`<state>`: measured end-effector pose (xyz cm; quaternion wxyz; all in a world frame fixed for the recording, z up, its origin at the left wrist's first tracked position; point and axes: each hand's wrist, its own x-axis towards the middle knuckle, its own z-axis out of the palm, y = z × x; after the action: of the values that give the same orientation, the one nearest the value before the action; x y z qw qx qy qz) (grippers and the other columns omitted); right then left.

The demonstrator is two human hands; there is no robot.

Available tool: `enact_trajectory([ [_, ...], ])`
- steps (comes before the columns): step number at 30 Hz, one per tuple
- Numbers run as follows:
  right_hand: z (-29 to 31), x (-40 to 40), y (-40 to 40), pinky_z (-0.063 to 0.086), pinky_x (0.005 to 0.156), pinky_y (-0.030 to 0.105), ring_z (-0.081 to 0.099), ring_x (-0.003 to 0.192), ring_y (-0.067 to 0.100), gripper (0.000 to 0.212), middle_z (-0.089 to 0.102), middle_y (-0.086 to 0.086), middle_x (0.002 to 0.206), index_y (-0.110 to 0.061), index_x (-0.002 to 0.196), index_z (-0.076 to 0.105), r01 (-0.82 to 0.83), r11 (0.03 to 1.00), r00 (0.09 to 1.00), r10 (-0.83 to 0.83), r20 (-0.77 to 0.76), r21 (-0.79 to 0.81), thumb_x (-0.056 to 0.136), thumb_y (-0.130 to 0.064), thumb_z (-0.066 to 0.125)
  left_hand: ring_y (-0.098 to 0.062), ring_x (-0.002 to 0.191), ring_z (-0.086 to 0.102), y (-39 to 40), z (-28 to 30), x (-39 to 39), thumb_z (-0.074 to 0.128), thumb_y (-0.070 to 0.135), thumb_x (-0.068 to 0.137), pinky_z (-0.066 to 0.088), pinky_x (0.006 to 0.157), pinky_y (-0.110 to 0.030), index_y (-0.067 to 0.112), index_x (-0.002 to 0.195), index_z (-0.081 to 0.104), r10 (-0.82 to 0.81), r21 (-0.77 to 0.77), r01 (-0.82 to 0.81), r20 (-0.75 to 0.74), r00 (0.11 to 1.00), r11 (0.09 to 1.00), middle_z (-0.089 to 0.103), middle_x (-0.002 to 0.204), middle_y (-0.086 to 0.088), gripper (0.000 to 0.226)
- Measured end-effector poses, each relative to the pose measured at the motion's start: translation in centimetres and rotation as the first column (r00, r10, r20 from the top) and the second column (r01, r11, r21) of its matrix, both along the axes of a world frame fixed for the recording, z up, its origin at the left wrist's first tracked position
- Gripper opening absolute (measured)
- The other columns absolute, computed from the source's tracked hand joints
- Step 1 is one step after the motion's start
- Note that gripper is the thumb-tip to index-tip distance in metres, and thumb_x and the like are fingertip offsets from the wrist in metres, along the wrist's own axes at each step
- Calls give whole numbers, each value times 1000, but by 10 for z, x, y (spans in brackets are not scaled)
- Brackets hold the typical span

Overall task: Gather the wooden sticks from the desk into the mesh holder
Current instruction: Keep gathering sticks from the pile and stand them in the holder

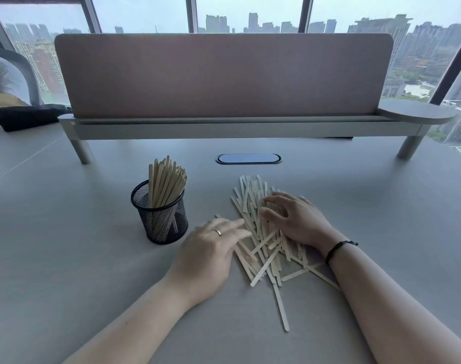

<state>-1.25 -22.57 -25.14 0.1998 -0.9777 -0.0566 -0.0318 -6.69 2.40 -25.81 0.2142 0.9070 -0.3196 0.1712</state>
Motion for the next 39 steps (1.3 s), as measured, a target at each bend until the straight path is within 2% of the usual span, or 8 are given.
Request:
enact_trajectory([
  [4,2,-7,2,26,116,35,39,140,15,77,44,-12,154,-40,136,54,16,999,1000,-17,19,39,81,-86,25,-21,108,59,2,0,1,64,42,90,52,90,-38,23,118,69,208,-7,-207,17,978,978,66,118,5,35],
  [8,6,-12,9,23,115,32,37,141,15,67,41,-11,155,-40,139,50,16,1000,1000,-16,12,22,87,-78,36,-19,134,43,-3,5,1,30,72,92,37,109,-32,20,143,48,293,93,-280,-196,936,956,52,145,3,75],
  [15,8,-14,32,37,112,36,43,136,9,65,45,-18,150,-44,139,48,-46,983,998,52,-30,178,82,-74,54,-14,153,7,-17,10,-1,18,87,82,11,124,-38,28,159,0,240,200,-177,-354,904,964,13,167,3,99],
  [21,9,-17,37,40,106,30,49,130,3,56,53,-19,141,-44,136,50,-119,931,989,141,-39,346,84,-59,65,-11,153,-2,-6,10,-9,26,96,72,11,124,-40,37,157,-1,185,196,-112,-410,893,974,0,167,7,107],
  [24,14,-16,33,40,102,30,48,133,8,53,55,-11,140,-41,134,52,-16,904,1000,23,-11,427,86,-56,65,-9,152,-11,0,13,-16,35,96,69,13,123,-44,45,154,-4,173,212,-83,-451,876,974,-13,164,15,106],
  [30,48,-25,27,51,70,33,66,95,24,80,66,4,113,-19,118,59,301,942,946,-315,-83,-149,76,-86,46,-14,151,-21,-4,9,-11,28,101,64,7,123,-47,44,154,-8,249,267,-134,-462,851,954,-21,165,10,113],
  [34,60,-35,44,37,50,27,49,50,17,80,51,-3,56,-15,58,44,200,953,949,-246,-199,-228,65,-94,48,-15,152,-19,-7,10,-10,24,102,63,7,122,-46,41,156,-9,280,287,-158,-457,844,945,-19,166,7,116],
  [39,56,-32,66,40,54,27,45,53,14,63,51,-4,60,-15,62,47,82,982,967,-121,-226,-172,67,-72,74,-13,152,-19,-8,12,-13,30,100,65,4,122,-41,34,157,-10,284,286,-163,-456,844,944,-21,165,7,120],
])
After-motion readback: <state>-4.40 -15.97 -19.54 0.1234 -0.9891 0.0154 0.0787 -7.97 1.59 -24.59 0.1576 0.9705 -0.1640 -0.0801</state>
